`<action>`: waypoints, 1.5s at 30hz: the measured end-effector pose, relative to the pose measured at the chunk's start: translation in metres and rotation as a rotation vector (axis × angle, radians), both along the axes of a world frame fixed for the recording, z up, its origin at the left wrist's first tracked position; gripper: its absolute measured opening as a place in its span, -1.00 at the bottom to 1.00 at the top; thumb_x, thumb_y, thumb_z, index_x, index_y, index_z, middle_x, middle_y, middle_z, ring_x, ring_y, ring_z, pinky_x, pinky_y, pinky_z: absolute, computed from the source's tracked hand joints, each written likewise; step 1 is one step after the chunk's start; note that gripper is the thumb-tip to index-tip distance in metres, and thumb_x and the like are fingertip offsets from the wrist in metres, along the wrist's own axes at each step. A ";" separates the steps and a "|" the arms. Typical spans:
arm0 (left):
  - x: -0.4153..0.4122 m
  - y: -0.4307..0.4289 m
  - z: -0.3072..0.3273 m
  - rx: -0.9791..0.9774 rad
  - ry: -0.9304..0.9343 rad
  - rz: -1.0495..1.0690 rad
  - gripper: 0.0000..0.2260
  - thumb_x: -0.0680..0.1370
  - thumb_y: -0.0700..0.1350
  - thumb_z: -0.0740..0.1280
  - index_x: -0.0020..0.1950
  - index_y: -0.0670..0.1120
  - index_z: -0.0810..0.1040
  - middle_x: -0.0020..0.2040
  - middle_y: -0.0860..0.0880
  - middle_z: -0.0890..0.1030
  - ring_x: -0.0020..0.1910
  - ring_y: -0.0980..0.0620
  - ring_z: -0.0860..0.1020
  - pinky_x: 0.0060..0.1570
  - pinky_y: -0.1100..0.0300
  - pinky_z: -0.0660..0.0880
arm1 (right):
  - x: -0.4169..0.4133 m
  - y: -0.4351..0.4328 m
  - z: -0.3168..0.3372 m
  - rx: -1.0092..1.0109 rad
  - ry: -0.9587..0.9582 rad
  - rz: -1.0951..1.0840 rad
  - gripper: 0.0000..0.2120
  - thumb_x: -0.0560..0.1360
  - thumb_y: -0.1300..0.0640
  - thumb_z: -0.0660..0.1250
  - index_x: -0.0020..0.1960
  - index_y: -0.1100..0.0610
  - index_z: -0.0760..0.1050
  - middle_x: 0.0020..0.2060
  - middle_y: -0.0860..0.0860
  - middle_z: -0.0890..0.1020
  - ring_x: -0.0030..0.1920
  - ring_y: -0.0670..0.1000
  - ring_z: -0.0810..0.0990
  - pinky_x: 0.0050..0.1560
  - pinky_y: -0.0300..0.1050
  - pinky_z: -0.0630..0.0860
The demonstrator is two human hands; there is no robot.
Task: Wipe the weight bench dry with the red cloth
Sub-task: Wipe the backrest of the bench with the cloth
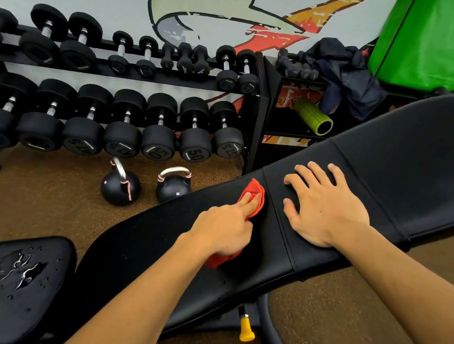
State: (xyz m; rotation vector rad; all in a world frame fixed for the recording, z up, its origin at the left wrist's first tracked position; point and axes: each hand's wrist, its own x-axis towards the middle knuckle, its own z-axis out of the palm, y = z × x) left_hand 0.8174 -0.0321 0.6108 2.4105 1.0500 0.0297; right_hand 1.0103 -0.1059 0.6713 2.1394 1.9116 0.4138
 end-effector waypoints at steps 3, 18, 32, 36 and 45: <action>-0.003 0.015 -0.002 -0.012 0.021 0.102 -0.43 0.65 -0.02 0.08 0.66 0.21 0.05 0.56 -0.10 0.38 0.34 -0.35 0.47 0.23 -0.12 0.40 | 0.001 0.001 -0.001 -0.002 0.000 -0.001 -0.42 0.63 -0.21 -0.11 0.57 -0.02 0.20 0.63 0.05 0.20 0.66 0.14 0.05 0.62 0.25 -0.05; 0.016 0.051 0.004 -0.094 0.012 0.201 -0.32 0.44 0.06 0.02 0.61 0.11 0.25 0.44 -0.18 0.50 0.34 -0.31 0.47 0.22 -0.13 0.42 | 0.002 0.004 -0.002 -0.012 -0.014 0.003 -0.37 0.60 -0.22 -0.13 0.59 -0.01 0.20 0.63 0.06 0.21 0.65 0.16 0.07 0.61 0.27 -0.03; -0.003 0.063 -0.012 -0.157 -0.025 0.244 -0.42 0.49 0.02 0.03 0.54 0.20 0.36 0.28 -0.18 0.62 0.20 -0.29 0.57 0.28 -0.12 0.49 | 0.000 0.005 -0.002 -0.007 -0.017 0.010 -0.41 0.64 -0.21 -0.10 0.60 -0.02 0.17 0.64 0.06 0.18 0.65 0.15 0.04 0.62 0.25 -0.06; 0.013 0.057 0.003 -0.106 -0.084 0.149 -0.45 0.61 -0.11 0.08 0.61 0.16 0.25 0.32 -0.20 0.59 0.28 -0.31 0.53 0.30 -0.14 0.46 | 0.001 0.005 -0.003 -0.006 -0.026 0.005 -0.41 0.63 -0.21 -0.11 0.59 -0.02 0.18 0.63 0.05 0.19 0.65 0.15 0.05 0.61 0.25 -0.05; -0.024 0.064 -0.024 -0.180 -0.042 0.262 -0.46 0.57 -0.04 0.05 0.56 0.19 0.34 0.15 -0.14 0.66 0.11 -0.23 0.63 0.22 -0.14 0.54 | 0.000 0.006 -0.002 -0.011 -0.016 0.006 -0.42 0.64 -0.20 -0.10 0.60 -0.01 0.17 0.64 0.06 0.18 0.66 0.16 0.04 0.62 0.25 -0.06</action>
